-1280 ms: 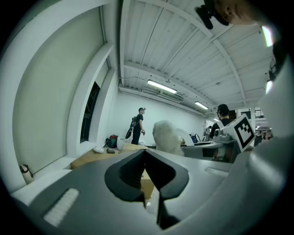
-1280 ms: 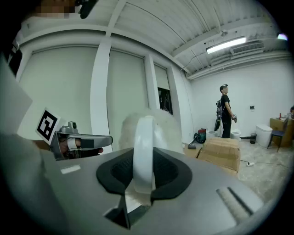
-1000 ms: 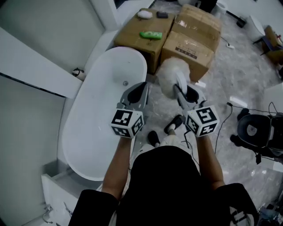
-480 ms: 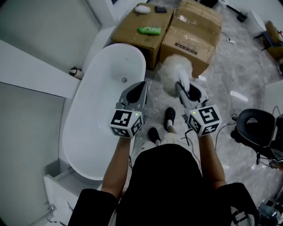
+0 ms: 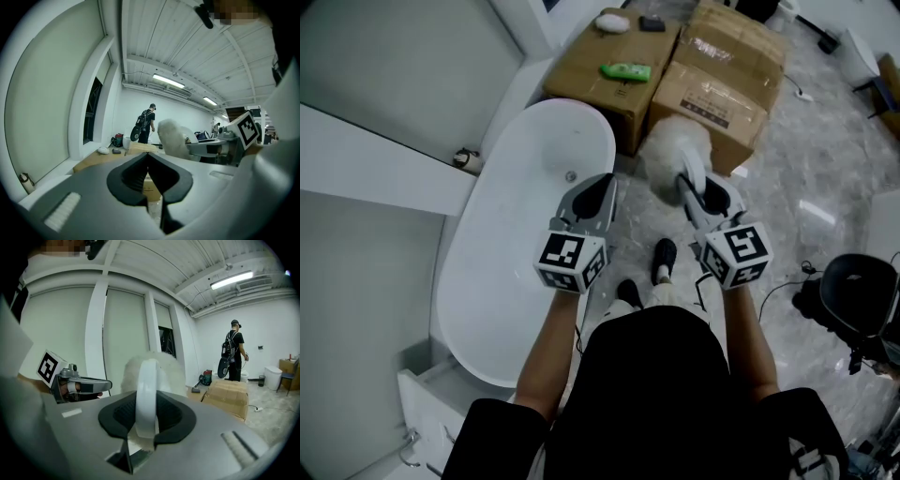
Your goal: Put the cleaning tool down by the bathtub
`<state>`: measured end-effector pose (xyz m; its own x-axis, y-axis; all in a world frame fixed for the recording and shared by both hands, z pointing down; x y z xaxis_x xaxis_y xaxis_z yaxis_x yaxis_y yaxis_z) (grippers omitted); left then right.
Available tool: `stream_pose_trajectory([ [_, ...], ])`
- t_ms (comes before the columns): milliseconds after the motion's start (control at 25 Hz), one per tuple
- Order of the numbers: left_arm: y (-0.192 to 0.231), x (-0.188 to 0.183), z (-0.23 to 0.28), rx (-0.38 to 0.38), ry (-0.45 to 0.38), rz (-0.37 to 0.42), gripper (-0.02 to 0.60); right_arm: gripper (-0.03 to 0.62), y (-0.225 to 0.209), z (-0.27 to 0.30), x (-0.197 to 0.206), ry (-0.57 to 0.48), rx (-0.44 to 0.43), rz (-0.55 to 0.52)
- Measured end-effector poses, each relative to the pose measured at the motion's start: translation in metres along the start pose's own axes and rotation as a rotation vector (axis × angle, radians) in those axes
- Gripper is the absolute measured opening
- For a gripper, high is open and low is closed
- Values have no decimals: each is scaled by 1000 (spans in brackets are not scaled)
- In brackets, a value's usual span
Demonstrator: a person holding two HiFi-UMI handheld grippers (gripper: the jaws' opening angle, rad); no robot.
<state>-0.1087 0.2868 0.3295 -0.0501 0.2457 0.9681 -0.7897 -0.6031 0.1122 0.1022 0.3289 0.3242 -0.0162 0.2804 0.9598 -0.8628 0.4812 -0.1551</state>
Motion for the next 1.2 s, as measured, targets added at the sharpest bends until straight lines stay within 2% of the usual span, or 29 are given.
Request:
stream_pose_trajectory([
  [720, -10, -27, 130, -89, 6, 6, -2, 94, -143, 50, -24, -7, -90, 60],
  [960, -9, -26, 147, -126, 10, -5, -1, 94, -167, 58, -23, -6, -118, 74],
  [1200, -2, -25, 150, -168, 22, -22, -1, 94, -172, 71, -24, 10, -153, 84],
])
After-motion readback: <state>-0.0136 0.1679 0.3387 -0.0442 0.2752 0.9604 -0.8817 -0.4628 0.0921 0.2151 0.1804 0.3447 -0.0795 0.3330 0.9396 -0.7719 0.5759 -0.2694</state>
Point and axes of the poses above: the fingertips, and each gripper's own axes: z forward along the fingers, y to its left, x out of its underside, the point moved 8 cm from there along -z, backward along the fingers, and after that the axes turned 7 degrees about -x, right-handed, at the moved point
